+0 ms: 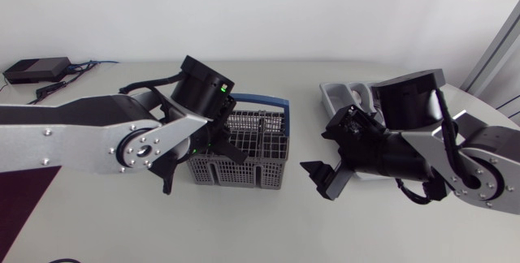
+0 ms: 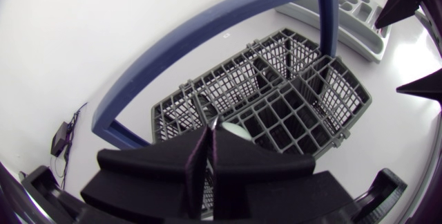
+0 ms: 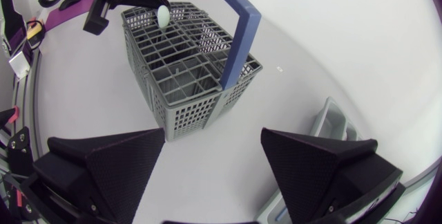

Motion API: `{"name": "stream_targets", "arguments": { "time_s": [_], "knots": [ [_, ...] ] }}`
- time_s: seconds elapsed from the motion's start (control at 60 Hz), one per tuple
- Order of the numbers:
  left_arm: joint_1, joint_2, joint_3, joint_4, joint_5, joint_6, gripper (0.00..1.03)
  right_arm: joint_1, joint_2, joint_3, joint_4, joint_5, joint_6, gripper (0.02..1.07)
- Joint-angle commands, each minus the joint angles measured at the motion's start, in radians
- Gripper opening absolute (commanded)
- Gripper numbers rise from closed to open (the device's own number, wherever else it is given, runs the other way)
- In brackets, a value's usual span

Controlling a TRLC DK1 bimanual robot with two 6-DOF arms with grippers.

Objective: Unload the cutlery basket into the drawer organizer.

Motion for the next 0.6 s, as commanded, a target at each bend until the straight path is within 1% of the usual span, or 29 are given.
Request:
{"name": "stream_targets", "arguments": {
  "time_s": [0.0, 0.2, 0.417, 0.583],
  "knots": [
    [-0.022, -0.038, -0.006, 0.003, -0.018, 0.001, 0.04, 0.006, -0.014, -0.03, -0.007, 0.012, 0.012, 1.02],
    [-0.065, -0.071, -0.03, 0.005, -0.084, 0.012, 0.03, 0.011, -0.033, -0.033, -0.011, 0.015, 0.01, 1.02],
    [-0.114, -0.104, -0.073, 0.048, -0.169, 0.049, 0.03, 0.017, -0.05, -0.036, -0.019, 0.018, 0.012, 1.02],
    [-0.141, -0.129, -0.093, 0.06, -0.21, 0.059, 0.04, 0.028, -0.064, -0.037, -0.025, 0.029, 0.01, 1.02]
  ]
}}
